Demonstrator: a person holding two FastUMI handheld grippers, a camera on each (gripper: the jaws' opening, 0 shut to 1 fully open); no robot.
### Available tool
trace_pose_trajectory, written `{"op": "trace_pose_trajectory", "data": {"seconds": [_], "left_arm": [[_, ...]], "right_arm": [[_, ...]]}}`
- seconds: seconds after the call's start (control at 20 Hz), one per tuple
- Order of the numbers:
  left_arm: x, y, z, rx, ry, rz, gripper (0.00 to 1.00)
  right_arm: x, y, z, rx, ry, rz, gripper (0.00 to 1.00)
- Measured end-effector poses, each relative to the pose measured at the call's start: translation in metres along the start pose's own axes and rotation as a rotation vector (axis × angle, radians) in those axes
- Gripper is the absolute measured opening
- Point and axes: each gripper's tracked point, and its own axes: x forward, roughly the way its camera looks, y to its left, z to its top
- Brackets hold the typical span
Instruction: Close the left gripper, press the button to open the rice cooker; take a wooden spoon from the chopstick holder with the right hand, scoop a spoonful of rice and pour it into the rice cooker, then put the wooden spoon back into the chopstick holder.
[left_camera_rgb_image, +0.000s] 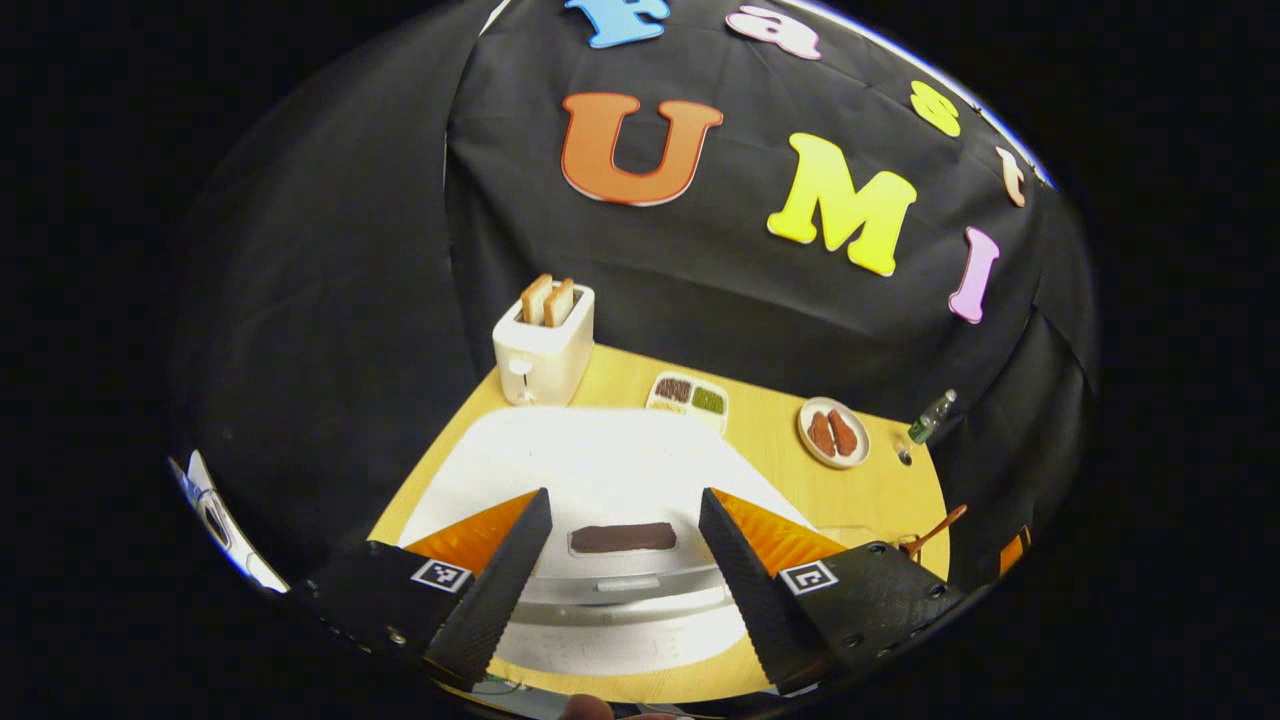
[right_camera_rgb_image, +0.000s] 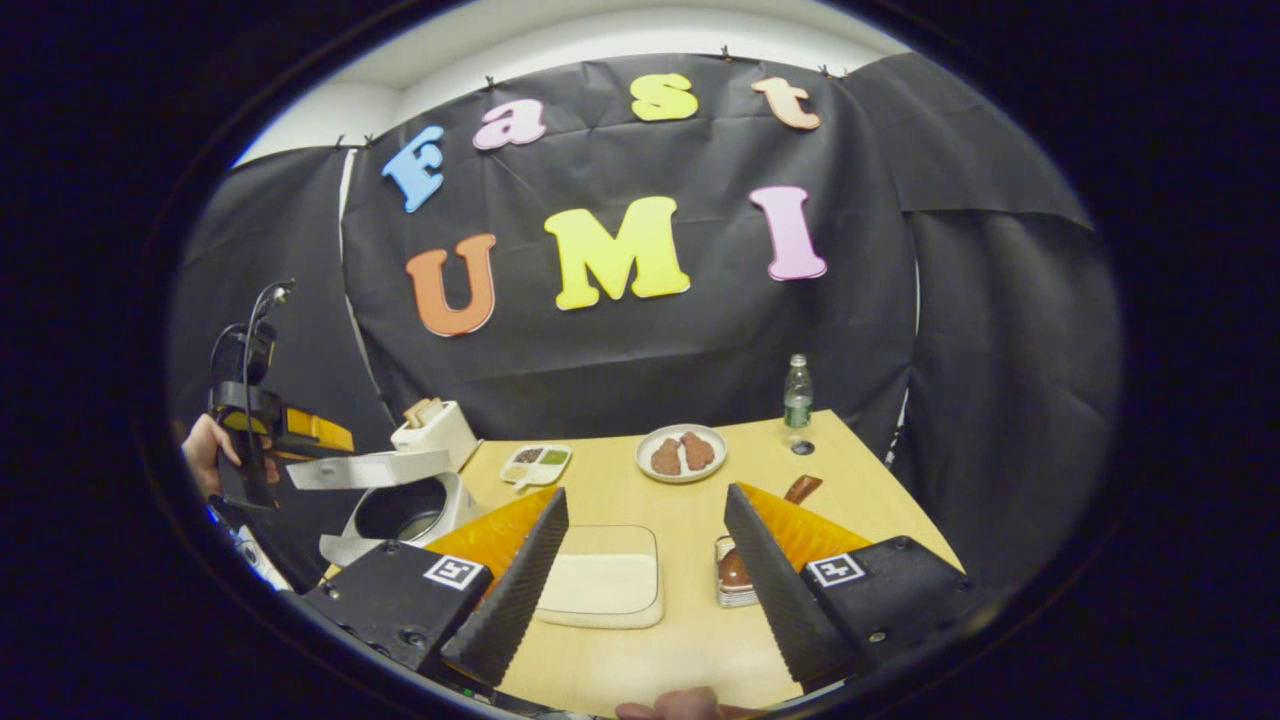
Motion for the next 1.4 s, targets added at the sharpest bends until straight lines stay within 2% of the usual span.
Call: {"op": "trace_pose_trajectory", "data": {"seconds": [0.25, 0.65, 0.8, 0.95, 1.05, 1.3, 1.4], "left_arm": [[0.012, 0.002, -0.057, -0.046, 0.123, -0.004, 0.97], [0.023, 0.007, -0.073, -0.056, 0.176, 0.023, 0.96], [0.021, 0.008, -0.076, -0.063, 0.193, -0.009, 0.96], [0.021, 0.011, -0.077, -0.06, 0.176, -0.04, 0.97], [0.021, 0.012, -0.078, -0.024, 0.164, -0.037, 0.91], [0.026, 0.012, -0.073, -0.025, 0.127, 0.027, 0.9], [0.026, 0.011, -0.068, -0.065, 0.112, 0.041, 0.97]], "right_arm": [[-0.007, 0.001, -0.014, -0.029, 0.028, 0.014, 1.0], [-0.003, -0.012, -0.025, 0.015, 0.053, 0.001, 1.0], [0.0, -0.011, -0.027, 0.026, 0.06, 0.008, 1.0], [0.004, -0.006, -0.03, 0.037, 0.069, 0.025, 1.0], [0.004, -0.005, -0.031, 0.037, 0.07, 0.035, 1.0], [0.005, -0.005, -0.027, 0.024, 0.072, 0.074, 1.0], [0.008, -0.009, -0.023, 0.022, 0.065, 0.09, 1.0]]}}
